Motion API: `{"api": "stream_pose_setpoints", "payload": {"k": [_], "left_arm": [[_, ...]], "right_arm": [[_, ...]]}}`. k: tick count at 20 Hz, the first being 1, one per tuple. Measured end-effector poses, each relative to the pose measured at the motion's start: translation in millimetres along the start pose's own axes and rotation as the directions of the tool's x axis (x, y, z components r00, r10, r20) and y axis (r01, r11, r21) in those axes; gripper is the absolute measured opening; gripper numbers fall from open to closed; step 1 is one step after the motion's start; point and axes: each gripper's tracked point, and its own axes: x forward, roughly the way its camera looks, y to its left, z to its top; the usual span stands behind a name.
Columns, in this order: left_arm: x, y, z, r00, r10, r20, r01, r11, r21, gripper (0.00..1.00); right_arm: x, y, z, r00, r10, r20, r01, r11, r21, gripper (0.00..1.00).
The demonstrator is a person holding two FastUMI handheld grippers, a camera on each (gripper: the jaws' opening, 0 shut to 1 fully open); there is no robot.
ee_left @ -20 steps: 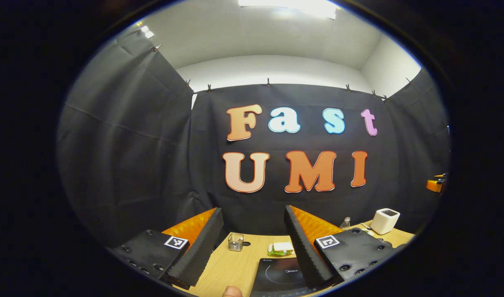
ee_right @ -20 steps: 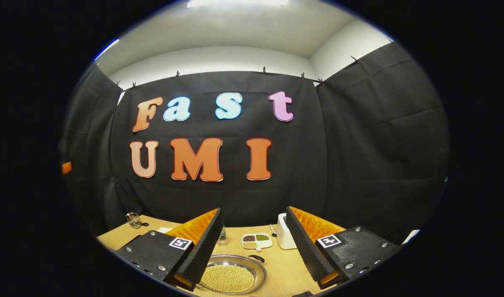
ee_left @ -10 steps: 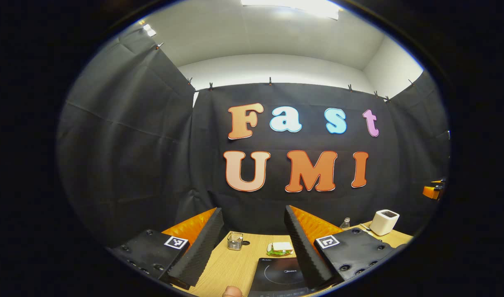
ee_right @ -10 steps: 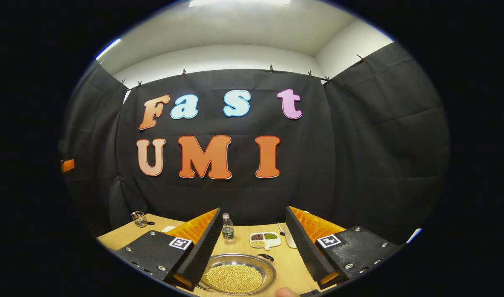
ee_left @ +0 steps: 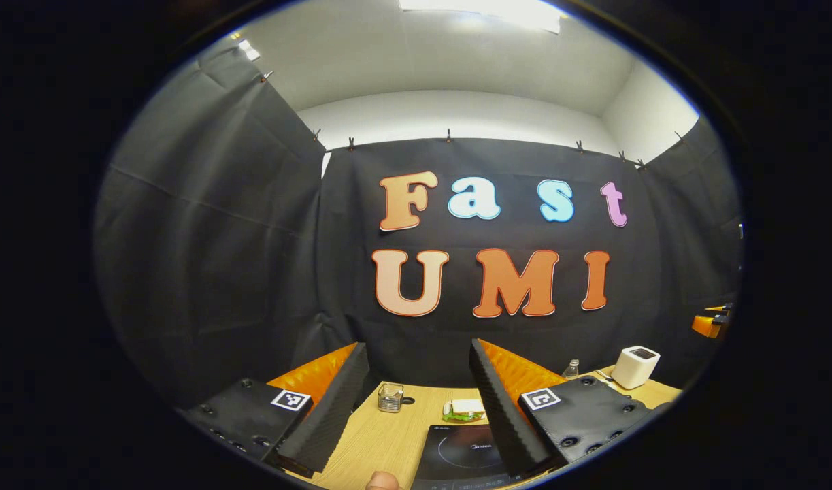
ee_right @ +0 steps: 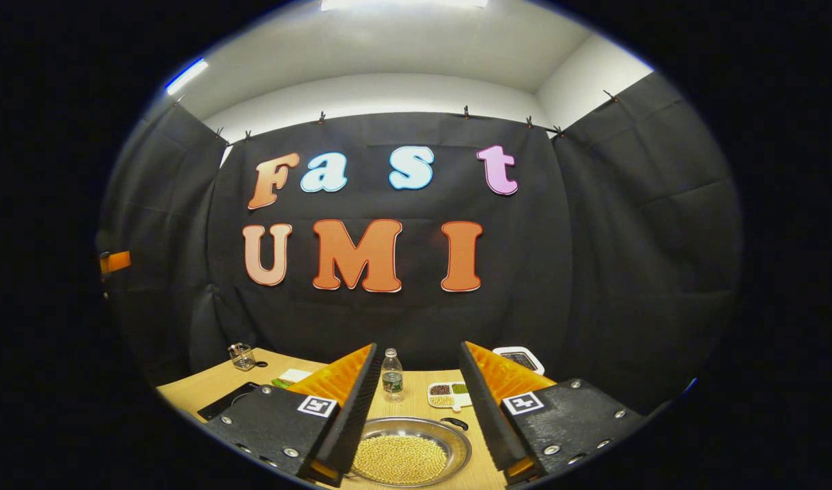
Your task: First push the handle of the pot to place it horizontally, then grasp the pot with both hands and set it on the induction cooktop.
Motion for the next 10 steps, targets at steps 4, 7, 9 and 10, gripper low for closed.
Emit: {"api": "stream_pose_setpoints", "payload": {"k": [4, 7, 9, 10], "left_arm": [[2, 5, -6, 1.0, 0.01, -0.013, -0.011, 1.0, -0.01, 0.97], [2, 5, -11, 1.0, 0.011, -0.027, -0.012, 1.0, -0.024, 0.97], [2, 10, -12, 0.999, 0.022, -0.027, -0.023, 1.0, -0.021, 0.97], [4, 10, -12, 0.999, 0.026, -0.024, -0.027, 0.999, -0.017, 0.97]], "right_arm": [[-3, 9, -12, 1.0, 0.023, -0.004, -0.023, 1.0, -0.005, 0.49], [-6, 13, -27, 0.999, 0.03, -0.029, -0.031, 0.999, -0.015, 0.28], [-9, 15, -38, 0.998, 0.036, -0.046, -0.038, 0.999, -0.023, 0.19], [-11, 17, -45, 0.998, 0.044, -0.054, -0.045, 0.999, -0.024, 0.16]]}}
